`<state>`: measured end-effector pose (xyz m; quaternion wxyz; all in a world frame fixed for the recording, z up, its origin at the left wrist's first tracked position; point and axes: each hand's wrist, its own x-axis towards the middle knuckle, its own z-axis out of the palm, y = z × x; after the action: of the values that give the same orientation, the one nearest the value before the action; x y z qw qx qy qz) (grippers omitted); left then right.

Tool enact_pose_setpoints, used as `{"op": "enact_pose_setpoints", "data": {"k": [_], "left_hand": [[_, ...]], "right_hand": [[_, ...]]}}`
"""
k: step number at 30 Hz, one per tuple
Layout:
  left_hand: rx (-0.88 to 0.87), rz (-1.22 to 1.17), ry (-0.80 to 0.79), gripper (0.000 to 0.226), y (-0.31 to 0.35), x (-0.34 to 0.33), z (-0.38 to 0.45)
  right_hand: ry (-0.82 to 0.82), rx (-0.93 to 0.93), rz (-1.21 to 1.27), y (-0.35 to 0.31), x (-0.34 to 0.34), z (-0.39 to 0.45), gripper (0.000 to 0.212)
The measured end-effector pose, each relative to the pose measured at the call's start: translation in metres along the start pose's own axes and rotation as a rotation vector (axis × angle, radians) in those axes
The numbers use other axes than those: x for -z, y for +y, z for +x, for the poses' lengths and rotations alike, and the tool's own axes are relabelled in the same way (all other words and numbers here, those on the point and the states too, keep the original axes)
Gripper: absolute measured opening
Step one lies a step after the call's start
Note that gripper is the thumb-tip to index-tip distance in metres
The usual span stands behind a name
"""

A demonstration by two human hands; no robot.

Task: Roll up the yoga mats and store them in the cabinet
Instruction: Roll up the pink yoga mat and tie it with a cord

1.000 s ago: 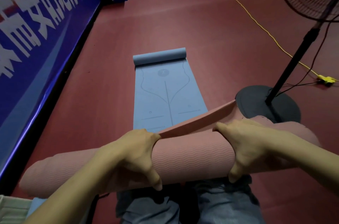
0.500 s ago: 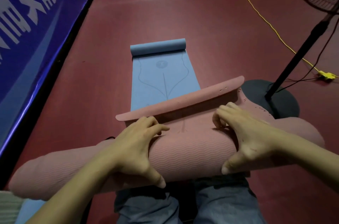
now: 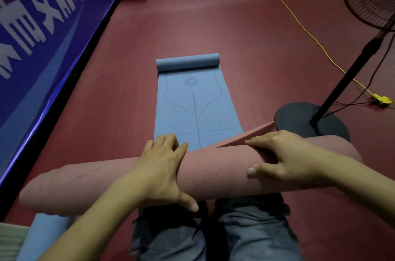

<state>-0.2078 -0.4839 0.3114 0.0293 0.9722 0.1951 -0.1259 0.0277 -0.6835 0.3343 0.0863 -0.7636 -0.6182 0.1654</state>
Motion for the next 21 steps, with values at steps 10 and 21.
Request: {"op": "enact_pose_setpoints", "data": {"k": [10,21], "left_hand": [[-0.013,0.114,0.041,0.091,0.017,0.007,0.004],[-0.045,0.034,0.029,0.102,0.002,-0.003,0.018]], "right_hand": [[-0.295,-0.175,-0.263,0.002,0.008,0.027,0.125],[-0.277,-0.197,-0.217,0.004,-0.002,0.031,0.105]]}}
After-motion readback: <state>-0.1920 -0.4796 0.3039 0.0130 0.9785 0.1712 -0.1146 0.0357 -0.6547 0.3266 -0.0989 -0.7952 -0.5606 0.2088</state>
